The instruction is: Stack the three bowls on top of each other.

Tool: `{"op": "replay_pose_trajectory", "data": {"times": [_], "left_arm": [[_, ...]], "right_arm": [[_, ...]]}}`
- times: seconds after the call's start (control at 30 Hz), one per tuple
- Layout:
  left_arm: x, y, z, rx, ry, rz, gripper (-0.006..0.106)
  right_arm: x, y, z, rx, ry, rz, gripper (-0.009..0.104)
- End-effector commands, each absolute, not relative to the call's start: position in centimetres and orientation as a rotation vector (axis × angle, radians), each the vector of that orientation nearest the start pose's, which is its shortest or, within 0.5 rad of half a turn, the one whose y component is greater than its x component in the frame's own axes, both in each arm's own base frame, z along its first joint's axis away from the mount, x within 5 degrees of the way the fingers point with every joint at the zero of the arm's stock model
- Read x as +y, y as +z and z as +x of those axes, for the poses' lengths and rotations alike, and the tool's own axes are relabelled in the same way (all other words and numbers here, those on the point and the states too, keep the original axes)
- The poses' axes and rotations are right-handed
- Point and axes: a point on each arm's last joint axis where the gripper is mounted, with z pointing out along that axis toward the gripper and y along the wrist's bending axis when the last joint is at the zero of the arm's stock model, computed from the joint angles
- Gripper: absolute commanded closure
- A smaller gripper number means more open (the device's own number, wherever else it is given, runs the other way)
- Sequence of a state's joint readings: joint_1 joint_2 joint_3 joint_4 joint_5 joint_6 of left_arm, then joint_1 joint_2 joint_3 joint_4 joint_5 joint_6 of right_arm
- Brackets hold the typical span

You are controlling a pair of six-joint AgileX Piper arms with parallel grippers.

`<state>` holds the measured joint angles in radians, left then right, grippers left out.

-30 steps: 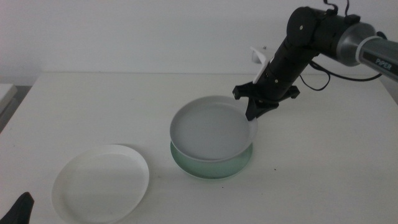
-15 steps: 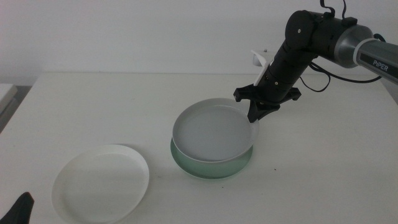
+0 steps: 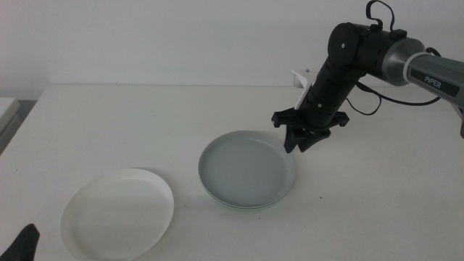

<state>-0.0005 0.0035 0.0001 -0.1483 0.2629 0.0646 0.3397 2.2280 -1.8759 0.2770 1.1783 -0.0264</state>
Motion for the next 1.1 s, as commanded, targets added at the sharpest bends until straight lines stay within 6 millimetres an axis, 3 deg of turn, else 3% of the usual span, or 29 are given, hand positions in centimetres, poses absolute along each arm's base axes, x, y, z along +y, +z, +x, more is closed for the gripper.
{"op": "replay_pose_trajectory", "data": {"times": [0.0, 0.1, 0.23, 0.33, 0.43, 0.6, 0.73, 0.83, 0.93, 1.07], "left_arm": [[-0.4, 19.1, 5.5, 1.727, -0.096, -0.036, 0.007], [-0.4, 19.1, 5.5, 1.727, -0.096, -0.036, 0.007], [-0.4, 19.1, 5.5, 1.727, -0.096, -0.036, 0.007], [-0.4, 19.1, 5.5, 1.727, -0.096, -0.036, 0.007], [-0.4, 19.1, 5.5, 1.727, -0.096, -0.036, 0.007], [-0.4, 19.1, 5.5, 1.727, -0.096, -0.036, 0.007], [-0.4, 19.1, 5.5, 1.727, -0.096, -0.036, 0.007], [-0.4, 19.1, 5.5, 1.727, -0.096, -0.036, 0.007], [-0.4, 19.1, 5.5, 1.727, -0.096, -0.036, 0.007], [-0.4, 19.1, 5.5, 1.727, -0.096, -0.036, 0.007]], "right_arm": [[17.7, 19.6, 42.7, 2.997, 0.430, -0.422, 0.059], [17.4, 21.2, 42.5, 2.967, 0.435, -0.417, 0.038], [15.4, 27.4, 41.2, 2.848, 0.441, -0.421, 0.017], [13.8, 32.6, 39.5, 2.697, 0.426, -0.504, 0.013], [12.2, 36.4, 35.5, 2.634, 0.425, -0.482, 0.013], [10.0, 38.3, 26.2, 2.438, 0.445, -0.554, 0.013], [7.7, 38.2, 18.1, 2.207, 0.467, -0.479, 0.013], [6.6, 38.2, 13.7, 2.070, 0.478, -0.480, 0.013], [6.1, 38.2, 11.4, 2.035, 0.483, -0.503, 0.013], [6.2, 37.9, 11.1, 2.067, 0.492, -0.544, 0.014]]}}
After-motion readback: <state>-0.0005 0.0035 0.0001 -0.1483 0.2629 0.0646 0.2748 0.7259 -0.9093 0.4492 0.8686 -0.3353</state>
